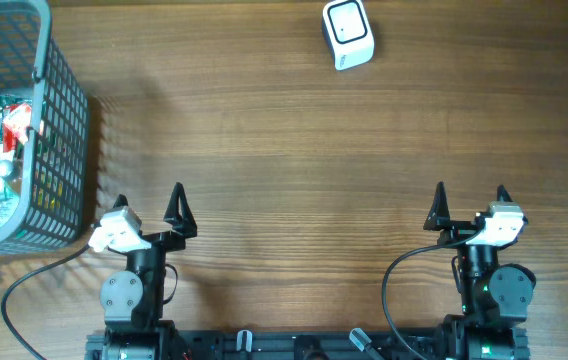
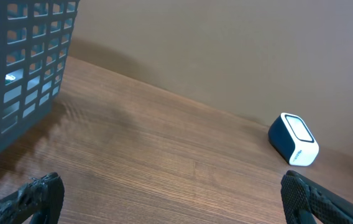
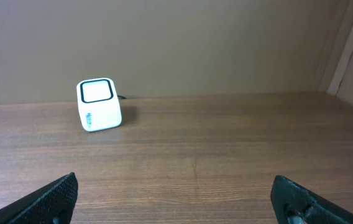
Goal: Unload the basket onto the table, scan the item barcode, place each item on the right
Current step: 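Move the left gripper toward the grey basket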
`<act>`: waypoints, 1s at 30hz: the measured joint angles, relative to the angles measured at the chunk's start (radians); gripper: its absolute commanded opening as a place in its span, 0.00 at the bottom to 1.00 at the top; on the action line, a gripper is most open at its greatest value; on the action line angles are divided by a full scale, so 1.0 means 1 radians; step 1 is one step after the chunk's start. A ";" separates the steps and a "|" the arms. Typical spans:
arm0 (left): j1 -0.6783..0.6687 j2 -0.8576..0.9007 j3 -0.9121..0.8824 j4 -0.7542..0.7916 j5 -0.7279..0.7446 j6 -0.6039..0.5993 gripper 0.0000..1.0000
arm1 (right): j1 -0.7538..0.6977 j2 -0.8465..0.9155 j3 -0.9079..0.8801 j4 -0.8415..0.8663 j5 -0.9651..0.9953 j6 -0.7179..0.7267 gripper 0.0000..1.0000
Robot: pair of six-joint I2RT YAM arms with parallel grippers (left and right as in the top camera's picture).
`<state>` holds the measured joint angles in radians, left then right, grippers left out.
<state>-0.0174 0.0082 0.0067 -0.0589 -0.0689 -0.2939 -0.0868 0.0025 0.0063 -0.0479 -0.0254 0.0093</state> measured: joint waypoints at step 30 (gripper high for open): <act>-0.021 0.059 0.000 -0.007 0.094 -0.042 1.00 | 0.169 0.056 0.000 0.048 -0.053 0.012 1.00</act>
<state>-0.0383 0.0673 0.0067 -0.0658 0.0254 -0.3355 0.0822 0.0582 0.0063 0.0006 -0.0784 0.0212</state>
